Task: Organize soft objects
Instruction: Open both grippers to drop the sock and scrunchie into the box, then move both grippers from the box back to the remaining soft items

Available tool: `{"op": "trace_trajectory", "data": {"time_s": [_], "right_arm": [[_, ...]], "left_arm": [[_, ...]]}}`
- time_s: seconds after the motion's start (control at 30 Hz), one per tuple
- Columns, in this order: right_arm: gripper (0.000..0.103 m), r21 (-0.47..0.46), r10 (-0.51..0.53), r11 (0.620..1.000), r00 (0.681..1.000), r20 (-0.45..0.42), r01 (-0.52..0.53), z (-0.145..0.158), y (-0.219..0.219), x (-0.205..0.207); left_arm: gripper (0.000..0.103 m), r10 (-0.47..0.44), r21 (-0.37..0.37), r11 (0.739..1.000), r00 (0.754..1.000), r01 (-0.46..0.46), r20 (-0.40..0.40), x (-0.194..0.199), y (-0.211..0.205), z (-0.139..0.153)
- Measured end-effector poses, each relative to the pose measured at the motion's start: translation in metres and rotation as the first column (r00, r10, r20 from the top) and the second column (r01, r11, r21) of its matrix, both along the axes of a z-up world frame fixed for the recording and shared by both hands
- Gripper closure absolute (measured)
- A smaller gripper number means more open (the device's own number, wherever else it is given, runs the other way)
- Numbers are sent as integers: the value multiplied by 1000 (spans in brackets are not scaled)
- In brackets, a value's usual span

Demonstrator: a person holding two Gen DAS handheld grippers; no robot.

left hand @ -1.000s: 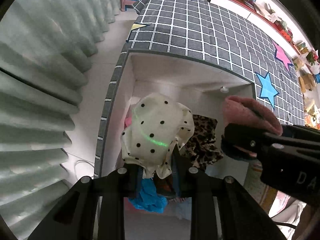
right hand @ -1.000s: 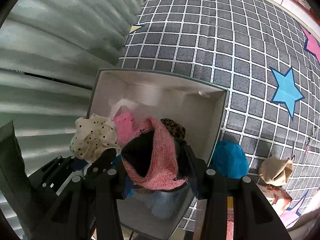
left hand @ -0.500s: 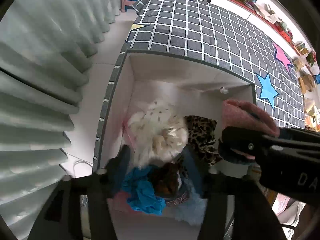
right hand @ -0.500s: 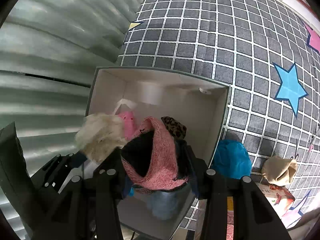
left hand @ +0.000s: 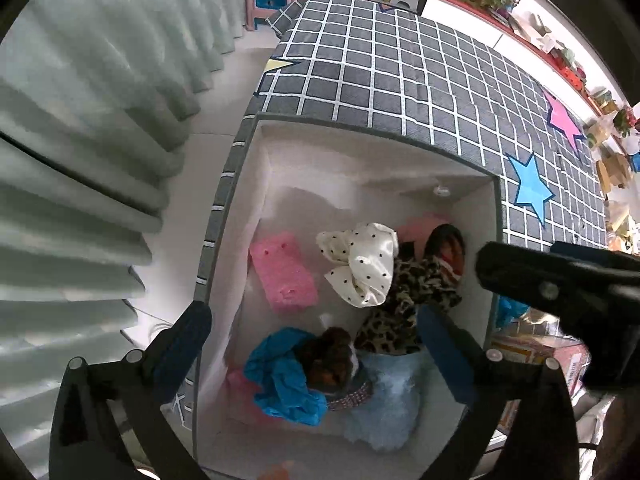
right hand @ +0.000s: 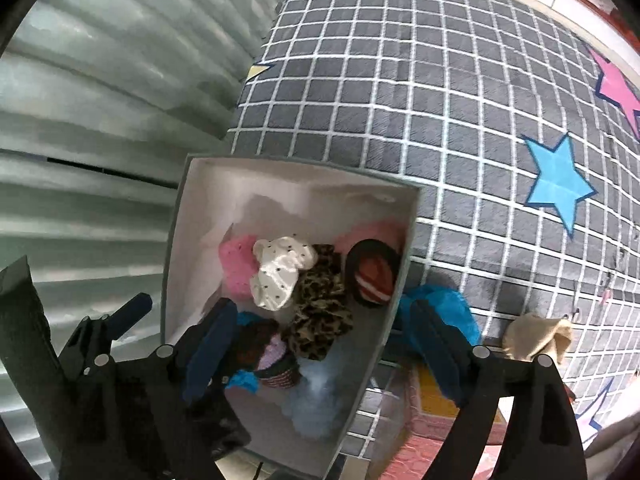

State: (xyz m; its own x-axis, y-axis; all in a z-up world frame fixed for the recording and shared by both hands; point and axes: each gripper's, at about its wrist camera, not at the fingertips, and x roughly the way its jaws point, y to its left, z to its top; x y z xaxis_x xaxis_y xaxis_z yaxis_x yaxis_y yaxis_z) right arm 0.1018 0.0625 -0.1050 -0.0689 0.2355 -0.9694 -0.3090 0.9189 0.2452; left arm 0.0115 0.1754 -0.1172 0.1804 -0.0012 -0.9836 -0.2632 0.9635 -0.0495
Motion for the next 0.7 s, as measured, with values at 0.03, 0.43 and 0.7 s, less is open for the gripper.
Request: {"op": "trace_trajectory", "data": {"time_s": [0.03,0.43,0.7], "right_arm": [[0,-7,-4,1000,1000,6,4,2,-2,1],[0,5,-137,991,989,46,137,39,-76,18],[0,-46,-294,954,955,29,295,29,-165,22]], "left_arm": [[0,-2,1,1000,1000,2,2,1,-1,2],[0,-108,-52,993,994,109,17,19,-38,31],[0,-255,-131,959,967,253,4,43,-91,45]]}}
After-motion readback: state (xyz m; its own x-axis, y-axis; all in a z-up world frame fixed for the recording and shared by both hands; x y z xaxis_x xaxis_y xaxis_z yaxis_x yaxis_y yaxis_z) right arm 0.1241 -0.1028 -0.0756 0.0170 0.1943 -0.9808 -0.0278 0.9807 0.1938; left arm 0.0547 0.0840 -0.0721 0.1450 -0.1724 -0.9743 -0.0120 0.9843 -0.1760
